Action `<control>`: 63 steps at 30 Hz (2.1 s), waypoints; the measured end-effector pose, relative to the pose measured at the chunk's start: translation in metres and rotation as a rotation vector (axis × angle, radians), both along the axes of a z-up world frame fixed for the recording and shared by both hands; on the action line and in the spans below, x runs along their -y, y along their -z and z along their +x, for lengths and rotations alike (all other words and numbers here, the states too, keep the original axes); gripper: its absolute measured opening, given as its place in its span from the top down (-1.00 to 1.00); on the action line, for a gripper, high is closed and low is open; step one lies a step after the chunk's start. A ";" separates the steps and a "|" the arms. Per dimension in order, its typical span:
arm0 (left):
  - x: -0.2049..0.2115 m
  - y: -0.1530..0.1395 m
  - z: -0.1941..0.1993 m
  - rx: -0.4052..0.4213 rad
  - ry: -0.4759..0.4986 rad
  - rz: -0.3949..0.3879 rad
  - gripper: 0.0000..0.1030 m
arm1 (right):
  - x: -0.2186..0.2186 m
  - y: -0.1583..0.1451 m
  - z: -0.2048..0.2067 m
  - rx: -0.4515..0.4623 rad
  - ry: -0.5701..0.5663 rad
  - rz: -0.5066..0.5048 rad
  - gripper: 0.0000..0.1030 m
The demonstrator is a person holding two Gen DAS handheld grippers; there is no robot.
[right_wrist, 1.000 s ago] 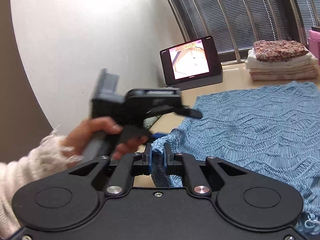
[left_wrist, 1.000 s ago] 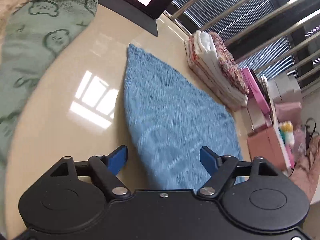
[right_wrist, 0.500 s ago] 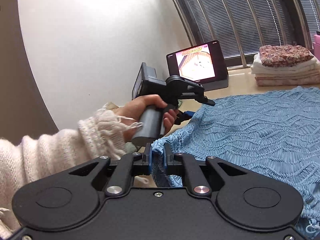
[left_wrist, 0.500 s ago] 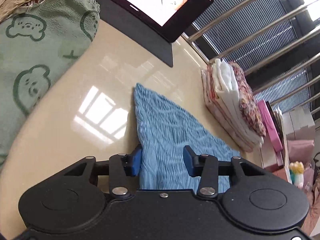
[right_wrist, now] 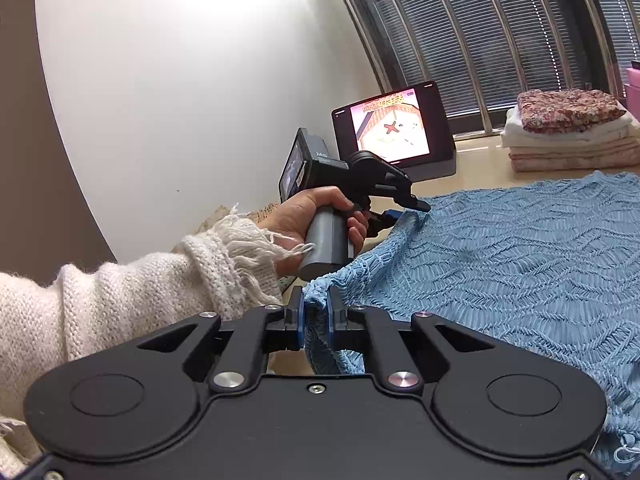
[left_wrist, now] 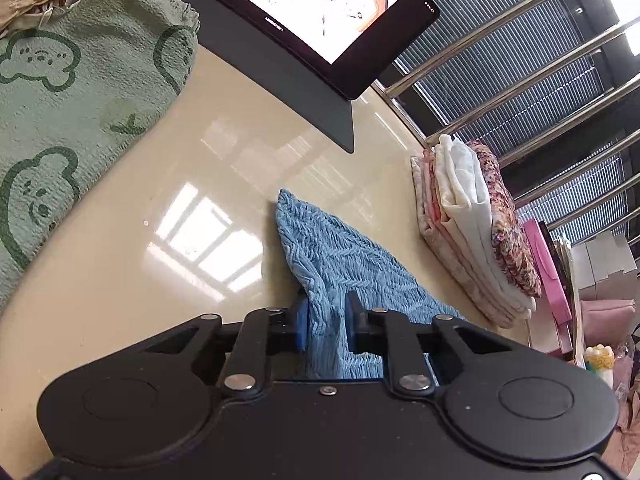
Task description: Fold clothes
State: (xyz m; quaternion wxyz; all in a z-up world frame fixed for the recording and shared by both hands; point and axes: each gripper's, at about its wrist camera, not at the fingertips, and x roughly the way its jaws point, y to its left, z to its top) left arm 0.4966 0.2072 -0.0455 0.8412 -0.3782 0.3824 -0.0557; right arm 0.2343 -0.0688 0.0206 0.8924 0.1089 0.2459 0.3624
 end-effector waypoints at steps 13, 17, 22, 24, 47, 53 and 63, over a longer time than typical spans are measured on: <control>0.008 -0.006 0.001 0.008 -0.002 0.133 0.91 | -0.003 0.000 -0.008 -0.008 0.006 -0.020 0.81; 0.002 -0.006 -0.002 0.000 -0.018 0.133 0.91 | -0.007 -0.001 -0.010 -0.009 0.017 -0.029 0.81; -0.008 -0.009 -0.011 0.004 -0.022 0.118 0.91 | -0.014 -0.006 -0.017 0.000 0.030 -0.051 0.81; -0.013 -0.010 -0.016 0.009 -0.028 0.108 0.91 | -0.020 -0.007 -0.020 0.001 0.027 -0.061 0.81; -0.091 -0.039 -0.076 0.057 -0.156 0.005 0.92 | -0.074 -0.021 -0.055 -0.005 -0.040 -0.069 0.81; -0.086 -0.047 -0.082 0.059 -0.157 -0.012 0.92 | -0.061 -0.020 -0.056 -0.026 0.004 -0.007 0.81; 0.001 -0.105 -0.067 0.159 -0.060 0.000 0.93 | 0.027 -0.030 -0.070 0.001 0.167 0.204 0.81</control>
